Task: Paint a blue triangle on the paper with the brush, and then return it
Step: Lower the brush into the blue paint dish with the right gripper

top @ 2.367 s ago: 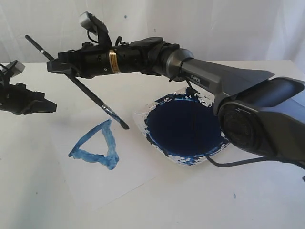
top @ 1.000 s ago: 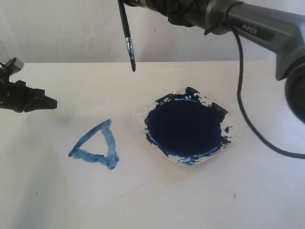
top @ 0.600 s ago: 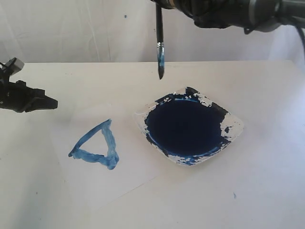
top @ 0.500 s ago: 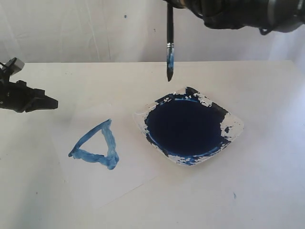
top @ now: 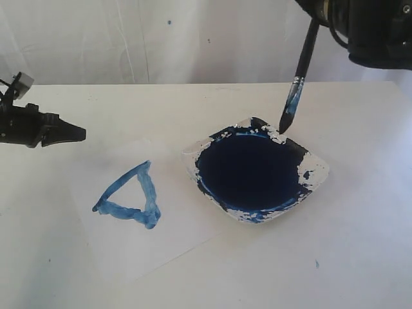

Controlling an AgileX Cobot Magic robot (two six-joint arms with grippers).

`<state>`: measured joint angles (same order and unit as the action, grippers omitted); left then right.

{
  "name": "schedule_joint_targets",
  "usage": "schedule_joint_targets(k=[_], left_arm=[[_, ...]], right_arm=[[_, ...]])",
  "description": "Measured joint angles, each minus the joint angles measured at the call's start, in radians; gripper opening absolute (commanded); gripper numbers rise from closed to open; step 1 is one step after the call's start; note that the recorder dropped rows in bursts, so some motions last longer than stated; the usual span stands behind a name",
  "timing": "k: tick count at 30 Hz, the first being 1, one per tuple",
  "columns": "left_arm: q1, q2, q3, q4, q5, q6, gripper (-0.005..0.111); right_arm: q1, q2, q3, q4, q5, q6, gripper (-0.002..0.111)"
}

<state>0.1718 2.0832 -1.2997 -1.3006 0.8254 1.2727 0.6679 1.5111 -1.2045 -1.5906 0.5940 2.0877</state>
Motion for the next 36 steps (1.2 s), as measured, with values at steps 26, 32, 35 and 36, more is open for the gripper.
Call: schedule_joint_targets(k=[26, 32, 35, 36], left_arm=[[0.0, 0.0, 0.0, -0.083, 0.047, 0.048, 0.0], [0.0, 0.0, 0.0, -0.089, 0.047, 0.065, 0.0], [0.0, 0.0, 0.0, -0.089, 0.047, 0.079, 0.0], [0.0, 0.0, 0.0, -0.089, 0.047, 0.082, 0.0]], right_arm=[[-0.057, 0.156, 0.005, 0.086, 0.082, 0.0, 0.0], [-0.09, 0.243, -0.02, 0.12, 0.04, 0.0, 0.0], [-0.097, 0.303, -0.037, 0.151, 0.024, 0.0, 0.0], [-0.098, 0.324, -0.044, 0.155, 0.012, 0.0, 0.0]])
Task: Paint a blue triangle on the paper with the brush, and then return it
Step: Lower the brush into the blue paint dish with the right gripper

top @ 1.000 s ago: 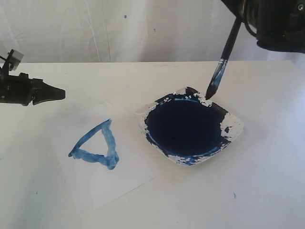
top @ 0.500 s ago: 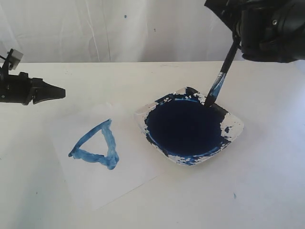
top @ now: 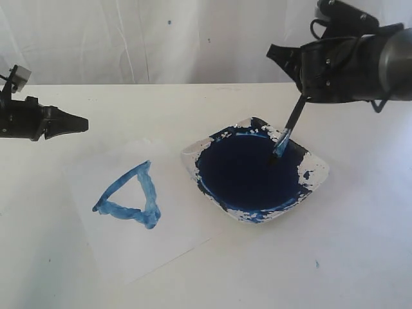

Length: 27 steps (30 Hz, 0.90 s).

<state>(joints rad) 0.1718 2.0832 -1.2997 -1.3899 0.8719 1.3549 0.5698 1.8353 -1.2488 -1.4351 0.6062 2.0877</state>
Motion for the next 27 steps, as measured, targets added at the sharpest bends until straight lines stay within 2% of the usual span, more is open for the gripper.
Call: schedule_joint_targets(k=[9, 27], left_arm=[[0.0, 0.0, 0.0, 0.0, -0.004, 0.023, 0.0], [0.0, 0.0, 0.0, 0.0, -0.01, 0.077, 0.0]], right_arm=[[-0.006, 0.17, -0.08, 0.04, -0.048, 0.0, 0.0], [-0.007, 0.375, -0.194, -0.094, 0.115, 0.0, 0.0]])
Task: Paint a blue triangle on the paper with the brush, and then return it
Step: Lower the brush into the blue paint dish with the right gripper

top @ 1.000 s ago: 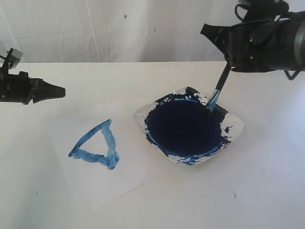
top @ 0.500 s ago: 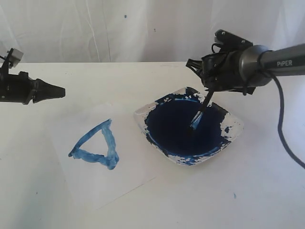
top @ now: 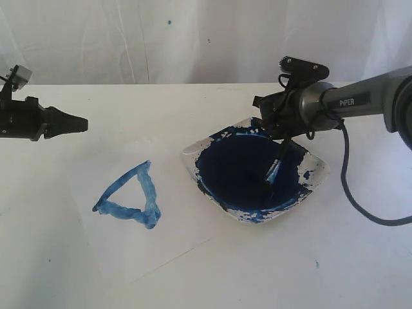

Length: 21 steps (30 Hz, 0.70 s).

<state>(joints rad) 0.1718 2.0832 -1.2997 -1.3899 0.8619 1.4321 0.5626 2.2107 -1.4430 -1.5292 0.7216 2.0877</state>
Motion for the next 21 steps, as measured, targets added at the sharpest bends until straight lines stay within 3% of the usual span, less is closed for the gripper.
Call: schedule_joint_targets(k=[21], left_arm=[[0.0, 0.0, 0.0, 0.0, -0.006, 0.002, 0.0]], right_arm=[[-0.035, 0.056, -0.02, -0.017, -0.038, 0.0, 0.0]])
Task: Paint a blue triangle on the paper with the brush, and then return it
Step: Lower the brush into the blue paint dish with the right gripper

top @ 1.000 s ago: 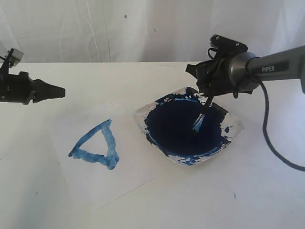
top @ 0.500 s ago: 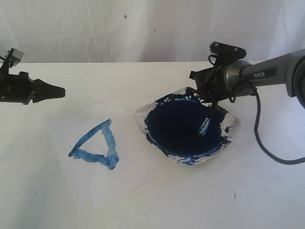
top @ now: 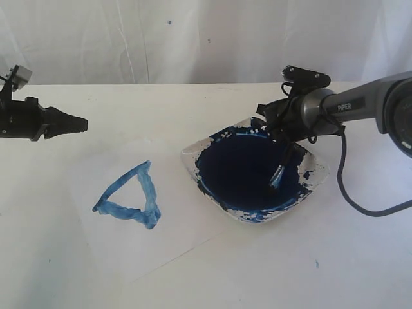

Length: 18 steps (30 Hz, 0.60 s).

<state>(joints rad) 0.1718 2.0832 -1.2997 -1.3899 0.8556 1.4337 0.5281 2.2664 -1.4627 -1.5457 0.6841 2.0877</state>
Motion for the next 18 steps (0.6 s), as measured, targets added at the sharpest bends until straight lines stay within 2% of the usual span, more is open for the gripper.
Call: schedule_joint_targets(k=[18], left_arm=[[0.0, 0.0, 0.0, 0.0, 0.0, 0.008, 0.0]], right_arm=[[0.0, 0.012, -0.003, -0.008, -0.014, 0.0, 0.0]])
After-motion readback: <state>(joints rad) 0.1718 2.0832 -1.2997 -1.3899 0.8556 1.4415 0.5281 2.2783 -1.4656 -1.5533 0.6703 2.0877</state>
